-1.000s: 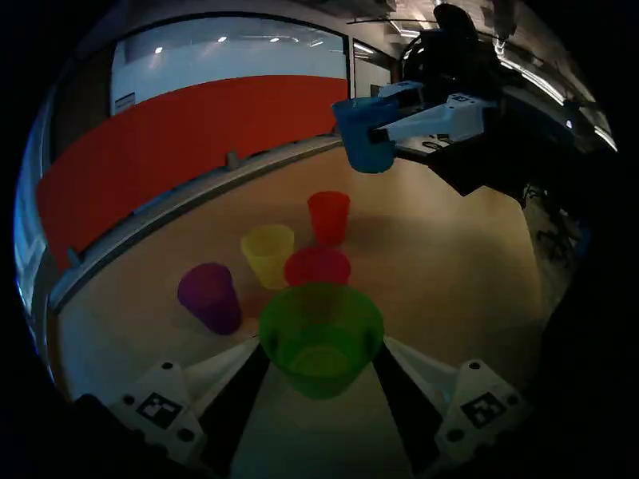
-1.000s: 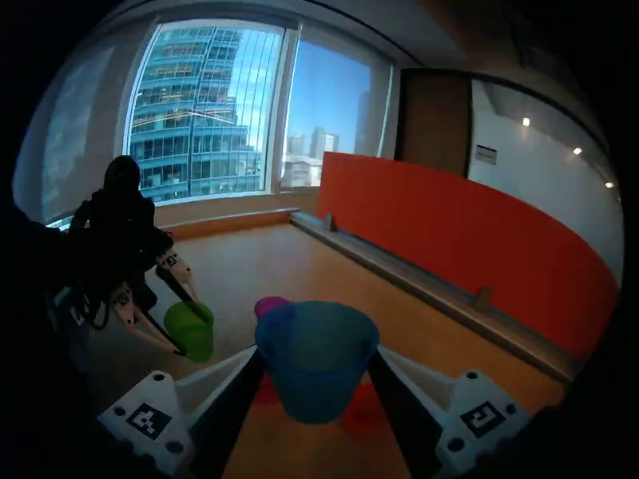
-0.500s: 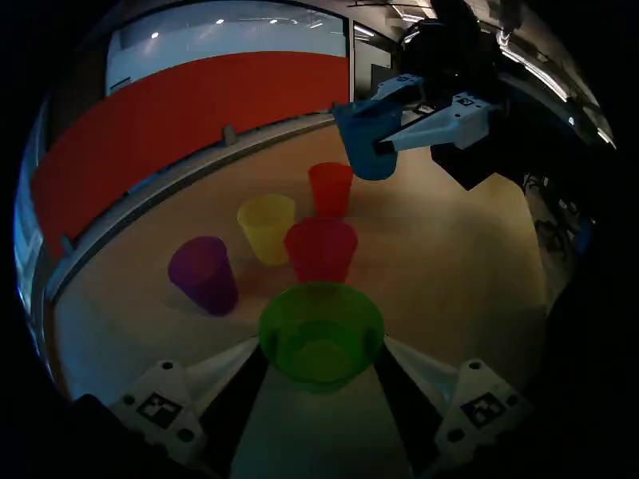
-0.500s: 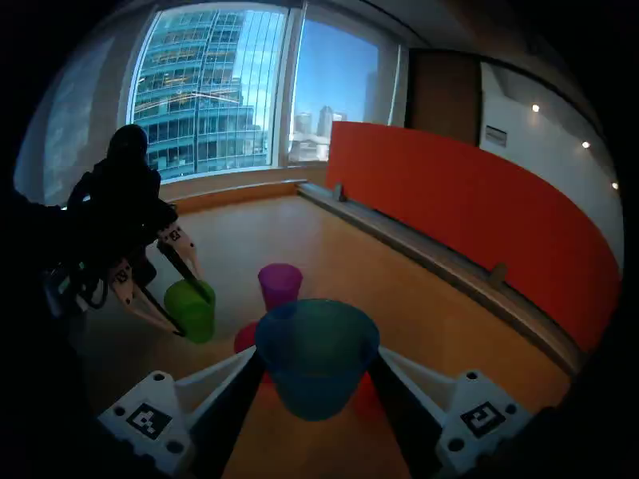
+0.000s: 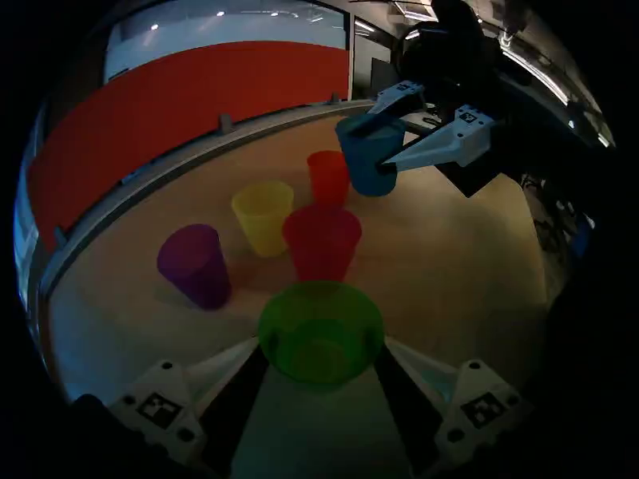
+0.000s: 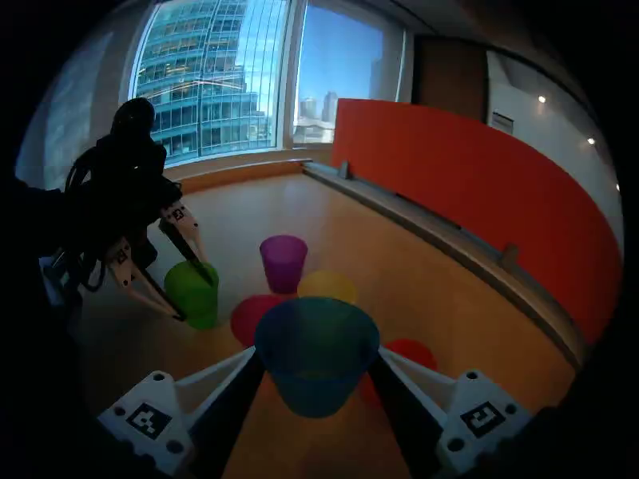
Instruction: Pour water
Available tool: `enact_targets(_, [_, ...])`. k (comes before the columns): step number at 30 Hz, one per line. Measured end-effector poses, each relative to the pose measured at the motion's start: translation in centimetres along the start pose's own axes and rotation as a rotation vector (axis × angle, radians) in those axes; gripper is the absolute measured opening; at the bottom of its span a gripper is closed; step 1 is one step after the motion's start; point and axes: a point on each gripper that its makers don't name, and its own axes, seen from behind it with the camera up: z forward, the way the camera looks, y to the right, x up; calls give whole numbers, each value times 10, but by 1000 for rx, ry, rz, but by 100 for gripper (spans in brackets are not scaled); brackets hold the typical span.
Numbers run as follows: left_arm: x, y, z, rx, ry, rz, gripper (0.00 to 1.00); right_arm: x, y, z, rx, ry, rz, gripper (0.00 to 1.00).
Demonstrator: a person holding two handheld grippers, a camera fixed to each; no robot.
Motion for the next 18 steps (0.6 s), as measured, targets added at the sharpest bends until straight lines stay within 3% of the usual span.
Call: enact_targets(18, [-11, 2, 9, -16, -7, -11, 84, -10, 3, 6, -4, -25, -9, 89])
